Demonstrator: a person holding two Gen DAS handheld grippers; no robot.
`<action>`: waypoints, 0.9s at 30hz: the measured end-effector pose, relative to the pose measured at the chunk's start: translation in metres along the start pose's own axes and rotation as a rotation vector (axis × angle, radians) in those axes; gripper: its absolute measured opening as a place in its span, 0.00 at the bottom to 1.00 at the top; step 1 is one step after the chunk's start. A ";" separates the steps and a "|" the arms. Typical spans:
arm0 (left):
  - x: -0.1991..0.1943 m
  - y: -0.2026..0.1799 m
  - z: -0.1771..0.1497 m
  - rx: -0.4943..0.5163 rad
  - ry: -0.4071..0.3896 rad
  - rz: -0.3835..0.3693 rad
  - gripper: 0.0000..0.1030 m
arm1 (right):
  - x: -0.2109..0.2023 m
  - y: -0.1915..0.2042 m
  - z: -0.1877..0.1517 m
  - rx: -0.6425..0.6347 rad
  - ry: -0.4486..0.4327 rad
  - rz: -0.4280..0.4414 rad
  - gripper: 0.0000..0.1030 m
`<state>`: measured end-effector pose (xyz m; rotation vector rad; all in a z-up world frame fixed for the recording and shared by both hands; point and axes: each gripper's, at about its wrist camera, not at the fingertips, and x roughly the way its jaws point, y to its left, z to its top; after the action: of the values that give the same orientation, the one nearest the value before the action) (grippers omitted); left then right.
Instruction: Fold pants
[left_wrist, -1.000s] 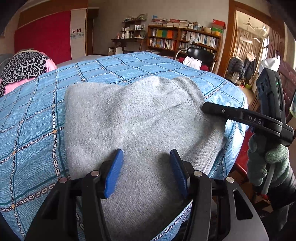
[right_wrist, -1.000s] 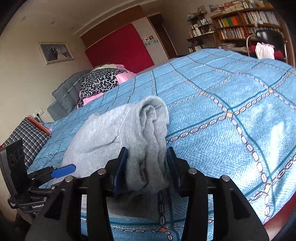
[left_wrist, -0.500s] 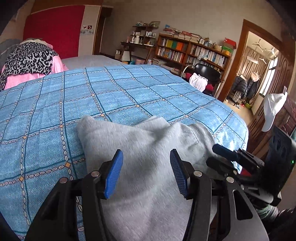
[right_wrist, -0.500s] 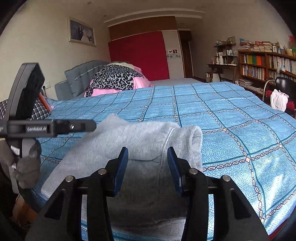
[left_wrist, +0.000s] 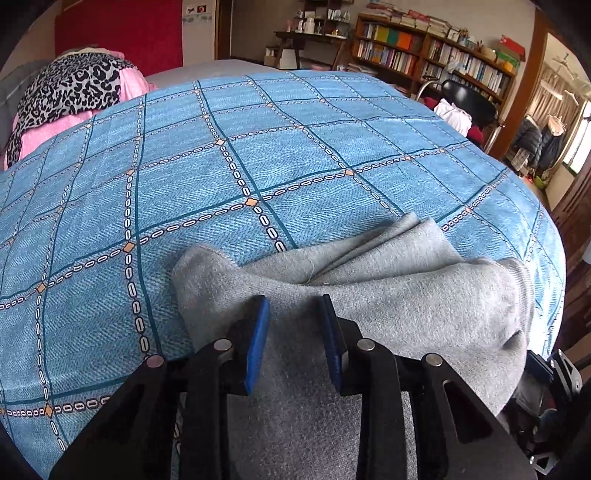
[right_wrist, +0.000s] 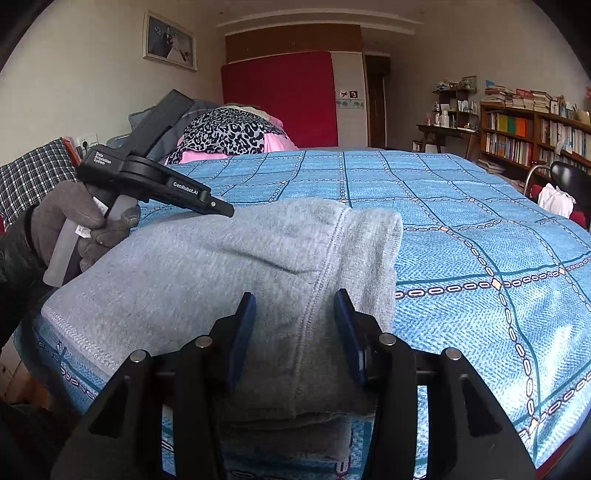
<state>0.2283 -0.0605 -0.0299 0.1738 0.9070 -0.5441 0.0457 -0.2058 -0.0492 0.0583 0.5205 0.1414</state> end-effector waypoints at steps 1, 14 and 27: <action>0.000 -0.001 -0.001 0.004 -0.011 0.010 0.28 | 0.001 0.001 -0.001 -0.003 -0.004 -0.004 0.45; -0.086 -0.005 -0.034 -0.025 -0.142 -0.086 0.47 | -0.007 -0.008 0.050 0.055 -0.017 0.019 0.45; -0.109 -0.059 -0.103 0.107 -0.103 -0.163 0.47 | 0.048 -0.020 0.060 0.058 0.102 -0.020 0.46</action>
<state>0.0721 -0.0328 -0.0022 0.1681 0.7958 -0.7470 0.1188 -0.2193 -0.0228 0.1030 0.6272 0.1096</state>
